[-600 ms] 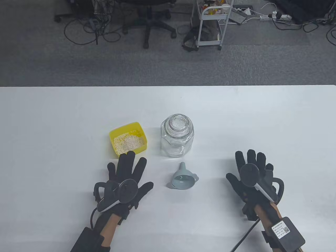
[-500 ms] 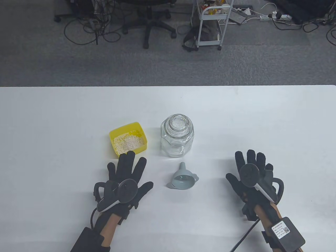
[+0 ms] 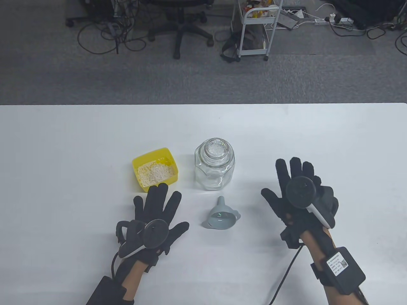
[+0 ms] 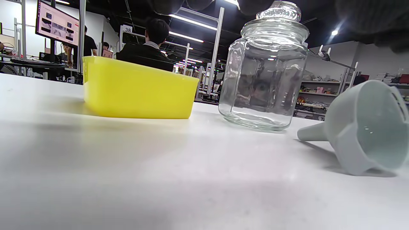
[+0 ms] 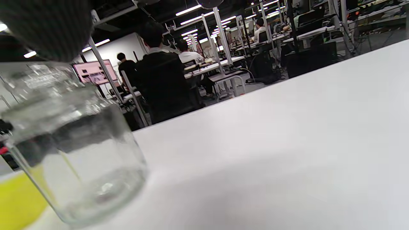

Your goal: Transfer rice through funnel into glass jar

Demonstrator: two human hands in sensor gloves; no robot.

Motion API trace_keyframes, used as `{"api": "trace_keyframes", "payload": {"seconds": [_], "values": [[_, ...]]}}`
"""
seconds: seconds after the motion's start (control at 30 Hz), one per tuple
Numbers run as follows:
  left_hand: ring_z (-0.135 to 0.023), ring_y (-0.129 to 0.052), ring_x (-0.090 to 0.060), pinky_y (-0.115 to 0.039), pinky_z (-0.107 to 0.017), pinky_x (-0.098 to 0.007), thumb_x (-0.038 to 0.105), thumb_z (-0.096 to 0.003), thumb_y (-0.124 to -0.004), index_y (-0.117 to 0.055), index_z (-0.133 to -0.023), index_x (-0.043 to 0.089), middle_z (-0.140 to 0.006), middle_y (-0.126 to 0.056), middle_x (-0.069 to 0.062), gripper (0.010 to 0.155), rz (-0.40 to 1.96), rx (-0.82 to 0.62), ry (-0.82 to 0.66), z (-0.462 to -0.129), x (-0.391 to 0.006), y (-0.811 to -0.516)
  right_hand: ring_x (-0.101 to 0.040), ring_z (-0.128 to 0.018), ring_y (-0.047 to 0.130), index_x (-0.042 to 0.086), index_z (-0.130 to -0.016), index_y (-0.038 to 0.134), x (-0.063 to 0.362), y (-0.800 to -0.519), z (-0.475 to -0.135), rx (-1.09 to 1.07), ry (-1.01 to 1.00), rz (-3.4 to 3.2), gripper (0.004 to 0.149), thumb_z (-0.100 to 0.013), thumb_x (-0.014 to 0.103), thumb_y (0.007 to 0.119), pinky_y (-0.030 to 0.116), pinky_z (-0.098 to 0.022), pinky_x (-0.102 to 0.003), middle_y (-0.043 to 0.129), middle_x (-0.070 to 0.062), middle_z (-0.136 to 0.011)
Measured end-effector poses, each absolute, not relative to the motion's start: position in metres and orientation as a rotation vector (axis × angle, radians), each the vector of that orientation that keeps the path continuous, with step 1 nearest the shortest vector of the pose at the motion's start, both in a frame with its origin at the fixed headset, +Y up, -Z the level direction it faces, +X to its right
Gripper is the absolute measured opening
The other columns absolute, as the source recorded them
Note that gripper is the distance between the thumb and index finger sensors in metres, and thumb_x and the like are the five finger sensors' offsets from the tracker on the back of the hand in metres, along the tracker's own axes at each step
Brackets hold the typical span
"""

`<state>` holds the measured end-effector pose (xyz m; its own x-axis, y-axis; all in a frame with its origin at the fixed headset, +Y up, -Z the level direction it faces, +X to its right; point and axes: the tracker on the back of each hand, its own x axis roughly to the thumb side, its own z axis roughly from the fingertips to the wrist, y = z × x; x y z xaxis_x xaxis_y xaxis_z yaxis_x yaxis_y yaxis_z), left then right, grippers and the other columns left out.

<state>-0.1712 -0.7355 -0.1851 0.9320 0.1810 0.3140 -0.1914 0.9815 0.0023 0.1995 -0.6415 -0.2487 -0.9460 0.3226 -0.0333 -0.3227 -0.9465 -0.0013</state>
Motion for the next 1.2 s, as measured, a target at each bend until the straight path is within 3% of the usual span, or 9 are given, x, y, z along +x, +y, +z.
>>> {"api": "trace_keyframes", "payload": {"seconds": [0.2,0.5,0.7,0.77,0.97,1.2], "values": [[-0.120,-0.027,-0.044,-0.031,-0.076,-0.077,0.079,-0.0481,-0.065,-0.030,-0.117,0.042,-0.130,-0.018,-0.013,0.086,0.185,0.026,-0.325,-0.185,-0.170,-0.736,-0.043,-0.109,0.027,0.049,-0.102,0.028,0.134,-0.612,-0.290,0.013,0.079,2.869,0.083,-0.036,0.072,0.073,0.038,-0.075,-0.067,0.029,-0.007,-0.120],[-0.120,-0.027,-0.044,-0.032,-0.076,-0.076,0.078,-0.0482,-0.065,-0.030,-0.117,0.042,-0.131,-0.019,-0.012,0.085,0.187,0.035,-0.320,-0.184,-0.171,-0.734,-0.043,-0.109,0.028,0.051,-0.102,0.030,0.068,-0.618,-0.327,0.077,0.193,2.860,0.082,-0.036,0.072,0.074,0.039,-0.075,-0.068,0.032,-0.007,-0.119],[-0.120,-0.028,-0.043,-0.032,-0.076,-0.076,0.078,-0.0486,-0.066,-0.031,-0.117,0.042,-0.131,-0.020,-0.012,0.085,0.185,0.037,-0.319,-0.185,-0.169,-0.734,-0.043,-0.109,0.030,0.053,-0.101,0.033,0.049,-0.626,-0.335,0.082,0.239,2.902,0.079,-0.036,0.071,0.075,0.041,-0.075,-0.068,0.034,-0.008,-0.119],[-0.120,-0.028,-0.043,-0.032,-0.076,-0.076,0.077,-0.0486,-0.066,-0.031,-0.117,0.042,-0.131,-0.020,-0.012,0.085,0.183,0.039,-0.322,-0.184,-0.169,-0.733,-0.043,-0.109,0.034,0.053,-0.101,0.043,0.045,-0.630,-0.337,0.069,0.266,2.927,0.073,-0.037,0.067,0.077,0.043,-0.075,-0.068,0.035,-0.008,-0.119],[-0.120,-0.028,-0.043,-0.032,-0.076,-0.076,0.076,-0.0494,-0.066,-0.033,-0.116,0.044,-0.131,-0.020,-0.012,0.081,0.188,0.047,-0.310,-0.185,-0.171,-0.732,-0.039,-0.106,0.053,0.056,-0.098,0.049,0.046,-0.630,-0.339,0.068,0.209,2.957,0.065,-0.041,0.054,0.081,0.055,-0.075,-0.061,0.043,-0.007,-0.117],[-0.120,-0.028,-0.043,-0.032,-0.076,-0.076,0.076,-0.0494,-0.066,-0.034,-0.116,0.045,-0.131,-0.020,-0.011,0.081,0.182,0.041,-0.308,-0.185,-0.170,-0.733,-0.037,-0.099,0.062,0.054,-0.096,0.058,0.049,-0.632,-0.339,0.114,0.130,2.907,0.063,-0.039,0.051,0.084,0.063,-0.072,-0.057,0.051,-0.009,-0.114]]}}
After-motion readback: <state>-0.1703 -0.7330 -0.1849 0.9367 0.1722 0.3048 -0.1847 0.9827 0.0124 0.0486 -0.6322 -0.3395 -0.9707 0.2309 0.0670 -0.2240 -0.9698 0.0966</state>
